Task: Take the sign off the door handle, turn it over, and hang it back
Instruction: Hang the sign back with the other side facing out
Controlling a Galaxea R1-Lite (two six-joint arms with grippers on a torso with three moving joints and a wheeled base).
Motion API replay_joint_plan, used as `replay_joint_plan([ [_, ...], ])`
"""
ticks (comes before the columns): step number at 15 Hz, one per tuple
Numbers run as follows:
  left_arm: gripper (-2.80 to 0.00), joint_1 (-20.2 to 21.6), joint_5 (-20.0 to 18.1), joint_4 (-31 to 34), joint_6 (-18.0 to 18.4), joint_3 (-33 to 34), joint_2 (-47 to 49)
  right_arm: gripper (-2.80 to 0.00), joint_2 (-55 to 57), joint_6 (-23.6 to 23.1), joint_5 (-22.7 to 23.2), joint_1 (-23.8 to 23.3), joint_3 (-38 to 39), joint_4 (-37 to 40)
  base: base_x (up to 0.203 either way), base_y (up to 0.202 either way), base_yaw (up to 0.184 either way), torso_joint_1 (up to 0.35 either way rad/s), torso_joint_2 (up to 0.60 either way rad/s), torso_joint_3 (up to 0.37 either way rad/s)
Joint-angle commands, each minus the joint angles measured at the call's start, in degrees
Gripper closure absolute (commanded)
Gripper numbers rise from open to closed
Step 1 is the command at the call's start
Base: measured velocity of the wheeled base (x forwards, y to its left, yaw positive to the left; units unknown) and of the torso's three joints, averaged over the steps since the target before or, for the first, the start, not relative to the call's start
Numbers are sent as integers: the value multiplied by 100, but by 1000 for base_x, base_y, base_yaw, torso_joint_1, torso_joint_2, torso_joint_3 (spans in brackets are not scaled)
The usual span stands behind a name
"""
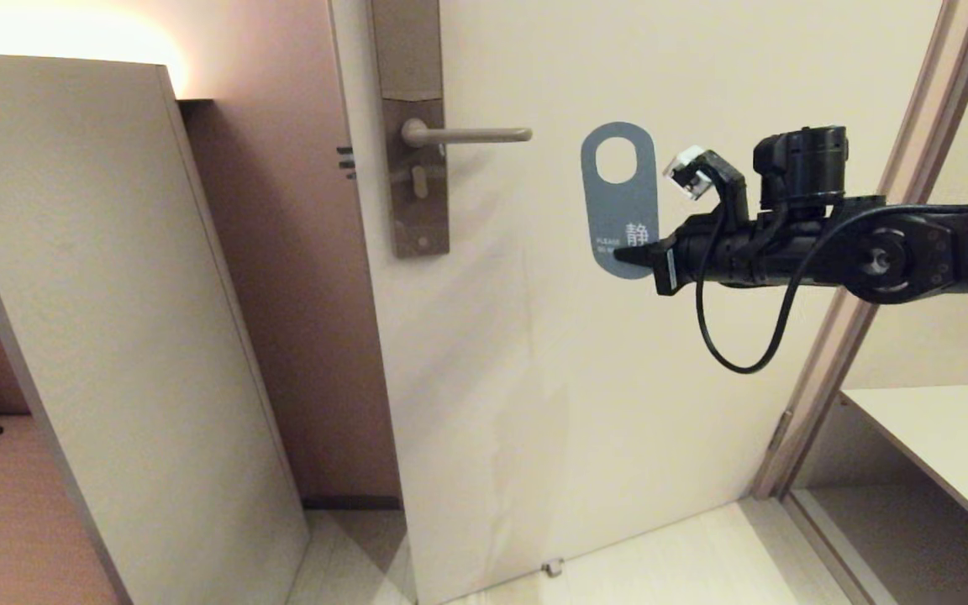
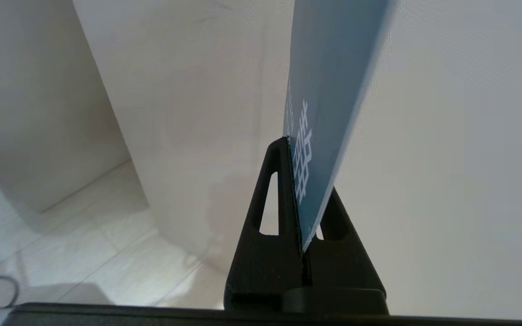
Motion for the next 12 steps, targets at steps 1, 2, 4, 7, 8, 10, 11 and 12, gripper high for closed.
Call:
replay_joint_plan([
  [1, 0, 3, 3, 2, 5, 1, -9, 0, 94, -11, 10, 49, -342, 283, 0, 0, 0, 0, 0, 0],
  [2, 0, 2, 4, 2, 5, 2, -10, 0, 143, -11, 1, 67, -501, 429, 0, 0, 0, 0, 0, 0],
  [4, 0, 2, 1, 2, 5, 2, -1, 0, 271, -11, -170, 177, -873, 649, 0, 0, 0, 0, 0, 0],
  [7, 0, 3, 5, 2, 5, -5, -6, 0, 517, -11, -428, 436, -1360, 717, 0, 0, 0, 0, 0, 0],
  [8, 0, 2, -1, 2, 5, 2, -6, 0, 612, -11, -487, 516, -1509, 715, 0, 0, 0, 0, 0, 0],
  [10, 0, 7, 5, 2, 10, 2, -1, 0, 784, -11, -818, 638, -1730, 710, 0, 0, 0, 0, 0, 0],
  [11, 0, 9, 0, 2, 5, -7, -10, 0, 850, -11, -972, 671, -1799, 710, 0, 0, 0, 0, 0, 0],
  [12, 0, 2, -4, 2, 11, -5, -1, 0, 898, -11, -1069, 688, -1856, 710, 0, 0, 0, 0, 0, 0],
])
